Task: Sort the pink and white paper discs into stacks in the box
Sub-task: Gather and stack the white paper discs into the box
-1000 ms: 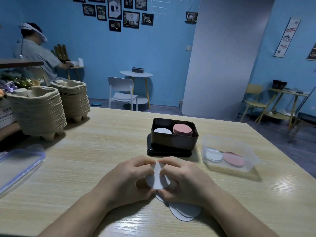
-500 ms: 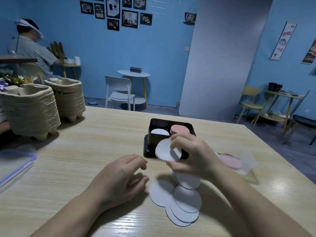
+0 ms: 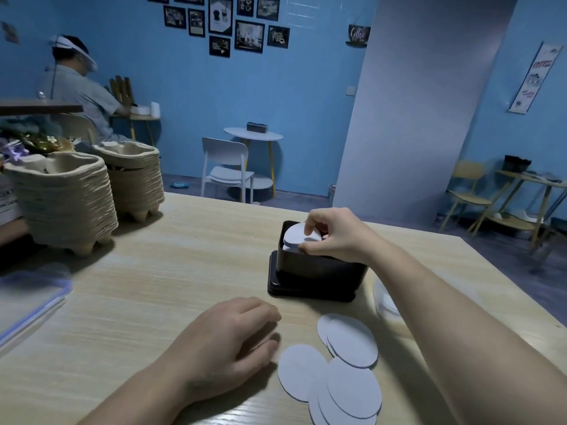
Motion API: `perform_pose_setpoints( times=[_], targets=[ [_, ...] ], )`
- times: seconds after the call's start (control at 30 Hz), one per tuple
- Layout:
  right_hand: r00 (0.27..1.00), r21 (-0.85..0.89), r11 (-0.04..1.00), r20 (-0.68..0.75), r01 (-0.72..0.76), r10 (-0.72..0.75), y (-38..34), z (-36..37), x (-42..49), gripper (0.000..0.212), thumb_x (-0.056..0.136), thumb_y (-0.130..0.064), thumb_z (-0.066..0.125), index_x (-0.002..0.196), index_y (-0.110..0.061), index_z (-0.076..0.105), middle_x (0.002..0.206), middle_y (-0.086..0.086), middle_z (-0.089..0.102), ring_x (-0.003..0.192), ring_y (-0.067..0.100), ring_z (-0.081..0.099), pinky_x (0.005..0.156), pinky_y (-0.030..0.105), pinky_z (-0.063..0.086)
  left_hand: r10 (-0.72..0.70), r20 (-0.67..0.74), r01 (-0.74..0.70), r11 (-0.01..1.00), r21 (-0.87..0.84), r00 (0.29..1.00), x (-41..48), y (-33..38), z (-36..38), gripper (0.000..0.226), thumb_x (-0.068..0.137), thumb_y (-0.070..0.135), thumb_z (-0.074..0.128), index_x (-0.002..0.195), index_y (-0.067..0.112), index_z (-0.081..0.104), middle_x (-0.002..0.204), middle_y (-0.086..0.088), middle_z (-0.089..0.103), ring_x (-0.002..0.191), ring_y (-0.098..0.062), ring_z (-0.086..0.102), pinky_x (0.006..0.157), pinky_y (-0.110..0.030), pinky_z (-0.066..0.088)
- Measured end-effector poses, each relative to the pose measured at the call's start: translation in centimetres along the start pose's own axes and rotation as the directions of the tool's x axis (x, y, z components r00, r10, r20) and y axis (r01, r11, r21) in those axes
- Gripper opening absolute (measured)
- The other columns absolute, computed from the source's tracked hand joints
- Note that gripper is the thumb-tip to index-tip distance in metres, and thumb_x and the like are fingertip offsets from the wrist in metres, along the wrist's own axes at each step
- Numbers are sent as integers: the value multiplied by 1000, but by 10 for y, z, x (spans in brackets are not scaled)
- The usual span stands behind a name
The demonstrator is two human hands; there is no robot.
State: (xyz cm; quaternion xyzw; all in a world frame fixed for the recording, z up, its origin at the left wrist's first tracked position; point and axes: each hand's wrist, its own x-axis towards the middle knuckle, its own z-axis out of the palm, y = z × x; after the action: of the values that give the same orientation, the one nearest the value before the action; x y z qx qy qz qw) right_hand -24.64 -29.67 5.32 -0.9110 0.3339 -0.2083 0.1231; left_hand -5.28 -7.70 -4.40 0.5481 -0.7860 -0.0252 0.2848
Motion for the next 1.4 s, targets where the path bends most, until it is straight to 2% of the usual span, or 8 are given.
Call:
perform_pose_setpoints(
  times=[0.23, 0.43, 0.6, 0.73, 0.97, 1.1, 1.23, 1.4],
  targets=[
    [982, -182, 982, 187, 48, -13, -2, 4, 14, 8, 86, -32, 77, 86, -27, 71, 82, -6, 67, 78, 15, 60, 67, 32, 49, -12, -9, 11, 997, -72, 1000, 0, 0, -1, 31, 98, 53, 56, 123, 35, 62, 124, 25, 61, 117, 6, 55, 95, -27, 49],
    [977, -228, 971, 211, 70, -21, 2, 7, 19, 3, 86, -24, 77, 84, -26, 77, 76, -8, 67, 76, 13, 62, 67, 32, 50, 1, -4, -2, 998, -70, 1000, -1, 0, 0, 29, 99, 52, 56, 122, 35, 61, 122, 25, 60, 115, 6, 55, 93, -28, 50],
    [994, -116, 991, 95, 63, -52, 1, -4, 8, 14, 87, -36, 78, 75, -30, 75, 79, -10, 72, 79, 9, 67, 75, 39, 57, 4, -4, -4, 997, -77, 1000, -1, 0, 0, 24, 98, 50, 58, 118, 37, 60, 120, 26, 59, 111, 3, 57, 91, -29, 51],
    [982, -29, 986, -83, 166, -168, -10, -13, -32, 9, 91, -24, 78, 83, -20, 77, 91, -6, 76, 89, 12, 70, 82, 37, 56, -9, -19, 8, 997, -81, 1000, -2, -1, 0, 18, 96, 48, 60, 110, 37, 60, 103, 24, 59, 97, 1, 58, 82, -29, 51],
    [966, 52, 972, -134, 229, -221, -8, -4, -123, 13, 94, -27, 71, 85, -18, 74, 79, -5, 70, 71, 14, 64, 64, 37, 53, -3, 12, 4, 997, -72, 1000, 0, 1, 1, 11, 94, 44, 63, 99, 36, 59, 90, 20, 59, 85, -3, 58, 73, -27, 50],
    [979, 86, 976, -69, 198, -193, 9, 14, -162, 11, 94, -31, 72, 92, -20, 74, 94, -11, 73, 84, 7, 66, 74, 28, 54, -14, 41, 16, 999, -44, 999, 0, 0, 0, 15, 93, 51, 60, 101, 38, 59, 93, 22, 61, 91, -4, 59, 78, -31, 52],
    [993, 93, 989, -38, 117, -114, 22, 20, -183, 26, 88, -46, 75, 105, -26, 72, 126, -13, 66, 120, -1, 60, 97, 19, 48, -15, 78, 12, 999, 41, 997, 9, 4, -3, 25, 92, 60, 53, 104, 39, 58, 93, 24, 61, 91, 2, 57, 78, -28, 51],
    [996, 108, 992, 49, 63, -68, 26, 24, -184, 41, 83, -53, 77, 117, -32, 68, 137, -16, 60, 132, -5, 50, 109, 24, 42, -7, 102, 2, 999, 50, 995, 37, 13, -5, 30, 89, 63, 48, 98, 36, 57, 92, 21, 63, 88, -2, 62, 72, -29, 55]
  ],
)
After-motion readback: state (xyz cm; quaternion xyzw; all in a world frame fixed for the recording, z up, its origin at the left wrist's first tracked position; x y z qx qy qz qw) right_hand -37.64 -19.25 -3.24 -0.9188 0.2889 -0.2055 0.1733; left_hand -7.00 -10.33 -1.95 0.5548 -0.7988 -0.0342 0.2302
